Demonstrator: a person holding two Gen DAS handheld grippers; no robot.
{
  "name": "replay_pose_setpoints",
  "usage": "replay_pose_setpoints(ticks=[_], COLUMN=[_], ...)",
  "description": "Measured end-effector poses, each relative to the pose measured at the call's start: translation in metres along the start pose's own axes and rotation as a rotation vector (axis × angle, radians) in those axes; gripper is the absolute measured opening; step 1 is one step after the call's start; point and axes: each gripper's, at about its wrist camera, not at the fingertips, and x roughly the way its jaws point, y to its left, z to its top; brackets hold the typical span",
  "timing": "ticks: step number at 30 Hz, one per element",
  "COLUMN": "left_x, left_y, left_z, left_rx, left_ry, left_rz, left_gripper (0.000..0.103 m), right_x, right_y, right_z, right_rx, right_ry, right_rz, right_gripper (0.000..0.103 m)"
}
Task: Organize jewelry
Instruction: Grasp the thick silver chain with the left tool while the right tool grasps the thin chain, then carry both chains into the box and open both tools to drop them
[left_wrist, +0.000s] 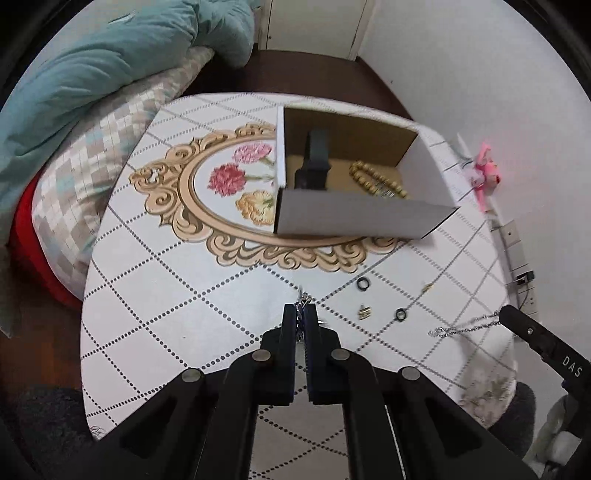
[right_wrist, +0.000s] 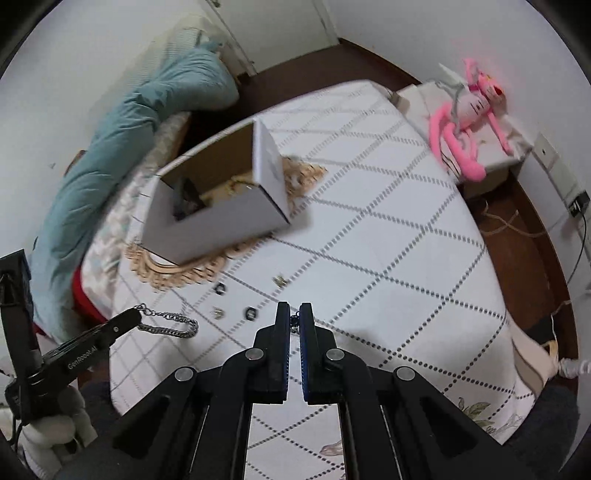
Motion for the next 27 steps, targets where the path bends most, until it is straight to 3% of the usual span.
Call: replay_pose_setpoints(ticks=[9,16,20,27], left_x=[-0.042,-0.061,-0.044,-0.001], left_y=[-0.004,-0.022,-0.026,-0.033], left_z=[0.033,0.093,0.130,0.168], left_rx=[-0.004,0.019,0.007,0.035], left_ry=[-0.066,-0.123,-0.078,0.005], left_rz=[-0.091,-0.159,-0.191,-0.152], left_gripper=[0.002,0.002,0.002,0.002], right_x=[-0.038,-0.047,-0.029,0.017], right_y=[0.035,0.068,0.078,0.085], right_z=[0.042,0.097,0.129,0.177], right_rx=[-0.074,-0.127,-0.127,-0.149], right_ry=[-0.064,-0.107,-0.084,-0.017], right_rz=[0.089,0.139,0.151,0.103], right_gripper=[0.005,0.005,0.005,0.005])
